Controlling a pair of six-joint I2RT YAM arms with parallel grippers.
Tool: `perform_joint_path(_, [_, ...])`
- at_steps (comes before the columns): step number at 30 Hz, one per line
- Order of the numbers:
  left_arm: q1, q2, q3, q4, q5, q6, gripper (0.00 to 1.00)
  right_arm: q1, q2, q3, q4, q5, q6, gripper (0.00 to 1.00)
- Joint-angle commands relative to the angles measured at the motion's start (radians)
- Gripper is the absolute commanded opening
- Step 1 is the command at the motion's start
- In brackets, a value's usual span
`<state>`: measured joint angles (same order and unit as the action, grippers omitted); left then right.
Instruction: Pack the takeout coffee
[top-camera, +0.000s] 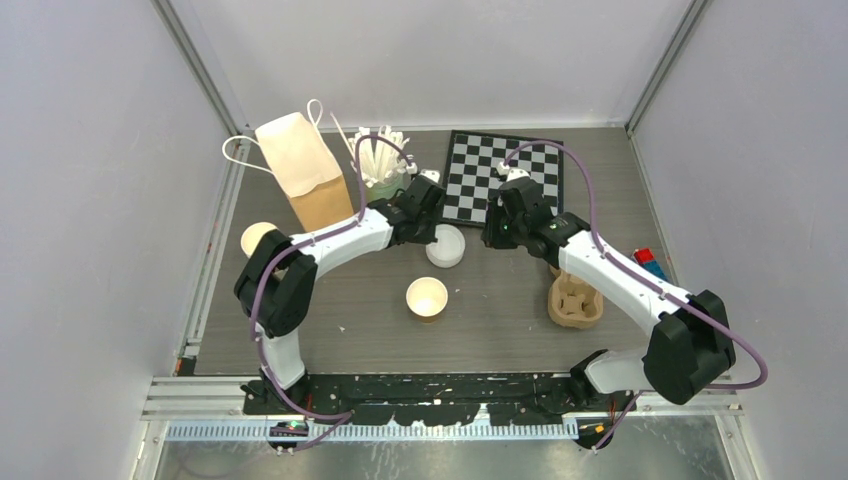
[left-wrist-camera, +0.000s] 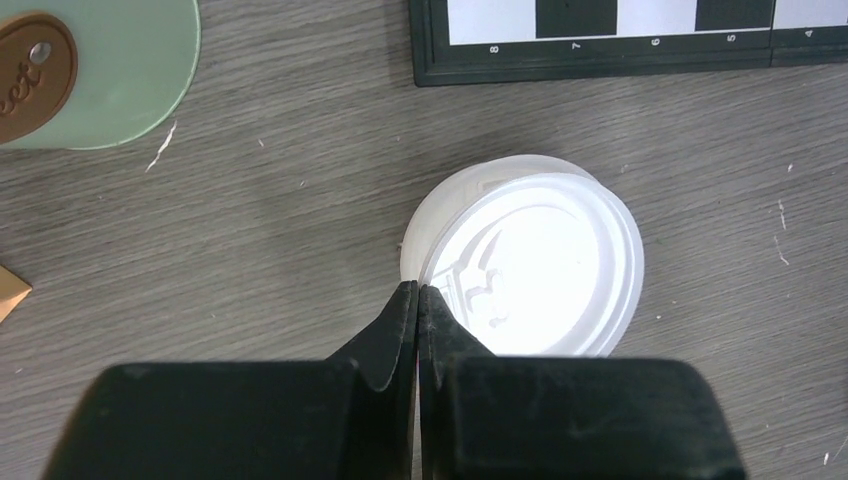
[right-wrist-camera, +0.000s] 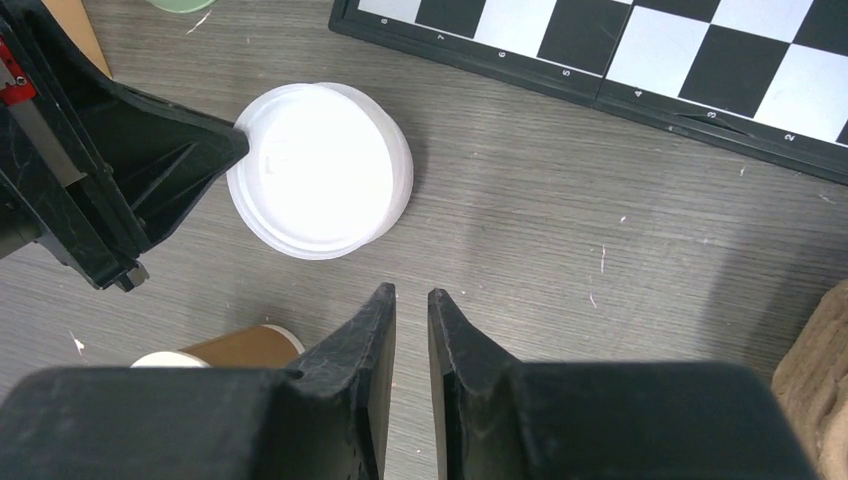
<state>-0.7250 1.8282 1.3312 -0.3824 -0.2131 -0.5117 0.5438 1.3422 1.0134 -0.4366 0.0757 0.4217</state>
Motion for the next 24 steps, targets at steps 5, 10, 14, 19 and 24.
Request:
perform_joint_path(5, [0.004,-0.124,0.063,-0.087,0.023,-0.024,0.0,0.004,-0.087,-0.029,0.095,-0.06,-0.031,0.36])
perform_joint_path(10, [0.004,-0.216,0.073,-0.142,0.066,-0.027,0.0,0.003,-0.218,-0.085,0.207,-0.201,-0.15,0.42])
perform_joint_path(14, [0.004,-0.285,0.087,-0.201,0.124,-0.006,0.0,0.01,-0.346,-0.159,0.397,-0.327,-0.313,0.44])
perform_joint_path(19, [0.004,-0.369,0.149,-0.375,0.145,0.039,0.0,0.047,-0.427,-0.158,0.396,-0.508,-0.615,0.56])
perform_joint_path(24, [0.004,-0.455,0.168,-0.512,0.188,0.078,0.0,0.107,-0.484,-0.195,0.326,-0.664,-0.935,0.69])
